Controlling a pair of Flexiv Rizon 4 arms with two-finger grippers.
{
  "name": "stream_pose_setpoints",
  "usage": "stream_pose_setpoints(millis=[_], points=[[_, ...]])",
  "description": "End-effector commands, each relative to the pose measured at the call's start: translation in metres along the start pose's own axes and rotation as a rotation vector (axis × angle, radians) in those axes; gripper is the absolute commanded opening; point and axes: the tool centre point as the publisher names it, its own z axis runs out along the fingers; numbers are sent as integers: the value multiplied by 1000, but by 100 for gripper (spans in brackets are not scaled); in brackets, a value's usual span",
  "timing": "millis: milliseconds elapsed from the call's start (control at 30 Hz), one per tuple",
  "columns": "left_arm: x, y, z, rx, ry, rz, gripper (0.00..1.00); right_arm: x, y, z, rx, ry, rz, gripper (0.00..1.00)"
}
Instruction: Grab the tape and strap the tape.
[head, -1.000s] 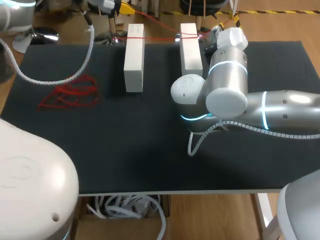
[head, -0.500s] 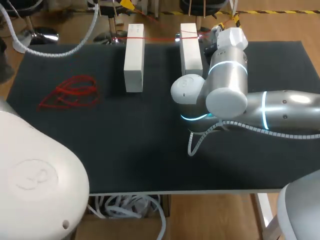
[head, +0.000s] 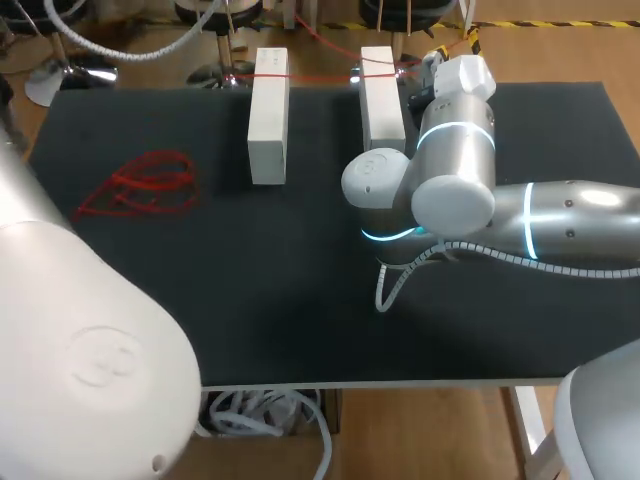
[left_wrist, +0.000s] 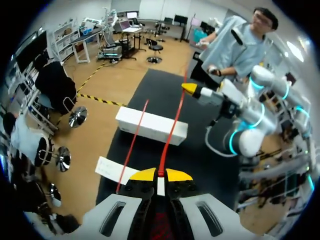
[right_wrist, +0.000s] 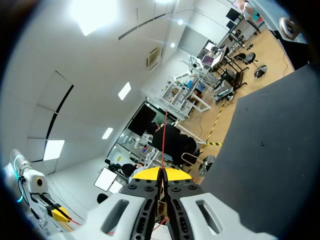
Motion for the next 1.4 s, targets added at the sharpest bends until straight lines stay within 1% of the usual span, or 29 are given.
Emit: stream_pose_setpoints(millis=[33, 233, 400, 567, 600, 633, 1333, 1367, 1400], points=[[4, -12, 10, -251, -47, 25, 0, 2, 1, 0, 3, -5, -1, 0], [8, -22, 25, -241, -40, 40, 0, 2, 1, 0, 3, -5, -1, 0], [14, -25, 32, -218, -27, 39, 0, 2, 1, 0, 3, -5, -1, 0], [20, -29, 30, -221, -30, 36, 0, 2, 1, 0, 3, -5, -1, 0], [21, -30, 30, -227, -23, 33, 0, 2, 1, 0, 3, -5, -1, 0], [21, -31, 30, -218, 7, 24, 0, 2, 1, 0, 3, -5, -1, 0], [21, -31, 30, -218, 7, 24, 0, 2, 1, 0, 3, -5, -1, 0], [21, -31, 30, -218, 7, 24, 0, 2, -1, -3, -26, -24, -100, 0], [21, -31, 30, -218, 7, 24, 0, 2, -4, -5, -53, -71, -187, 0]])
